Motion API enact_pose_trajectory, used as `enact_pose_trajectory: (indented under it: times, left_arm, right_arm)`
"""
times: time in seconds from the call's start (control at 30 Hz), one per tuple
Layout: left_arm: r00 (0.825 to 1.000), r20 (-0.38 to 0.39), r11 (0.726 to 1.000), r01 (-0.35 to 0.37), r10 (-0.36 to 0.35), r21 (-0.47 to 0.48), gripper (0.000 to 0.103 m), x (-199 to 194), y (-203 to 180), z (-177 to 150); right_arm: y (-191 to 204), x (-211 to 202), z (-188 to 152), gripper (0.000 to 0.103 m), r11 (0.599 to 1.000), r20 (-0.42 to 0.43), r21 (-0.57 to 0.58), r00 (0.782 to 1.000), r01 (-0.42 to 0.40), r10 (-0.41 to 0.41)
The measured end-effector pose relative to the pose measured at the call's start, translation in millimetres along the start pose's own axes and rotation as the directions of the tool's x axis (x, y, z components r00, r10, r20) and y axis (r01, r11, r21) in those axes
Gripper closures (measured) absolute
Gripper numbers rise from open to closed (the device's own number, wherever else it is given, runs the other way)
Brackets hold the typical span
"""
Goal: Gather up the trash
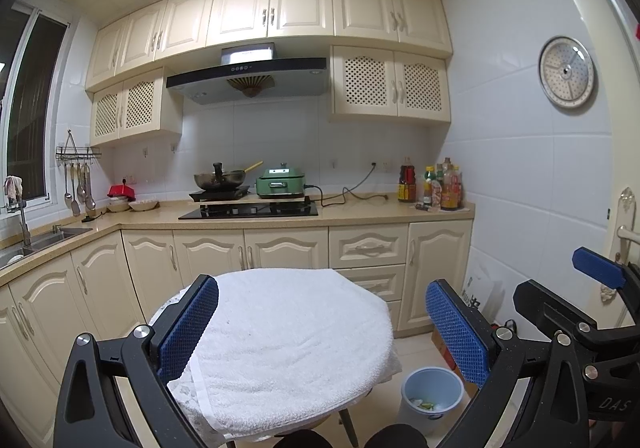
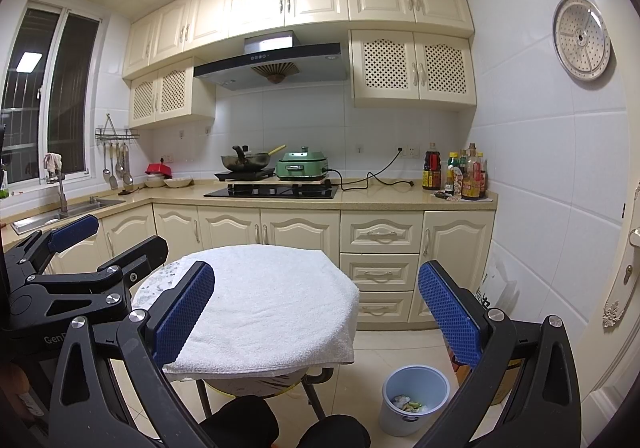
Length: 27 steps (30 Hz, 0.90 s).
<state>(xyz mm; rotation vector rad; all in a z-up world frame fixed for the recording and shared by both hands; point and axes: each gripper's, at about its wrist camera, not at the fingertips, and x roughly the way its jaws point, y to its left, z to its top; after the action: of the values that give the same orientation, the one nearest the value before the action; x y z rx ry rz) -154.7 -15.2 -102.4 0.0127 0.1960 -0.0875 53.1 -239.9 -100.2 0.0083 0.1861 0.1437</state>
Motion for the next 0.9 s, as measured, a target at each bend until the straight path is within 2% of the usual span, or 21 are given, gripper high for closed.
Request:
enact_pose_trajectory:
  times: [0.9]
  left_arm:
    - [1.0,0.001,1.0,-0.002,0.002,0.003,0.001,0.3,0.3,-1.6]
  right_arm:
    - [1.9,-0.1,0.6,0.0,1.0,-0.002,0.001,1.0,0.001,-0.001]
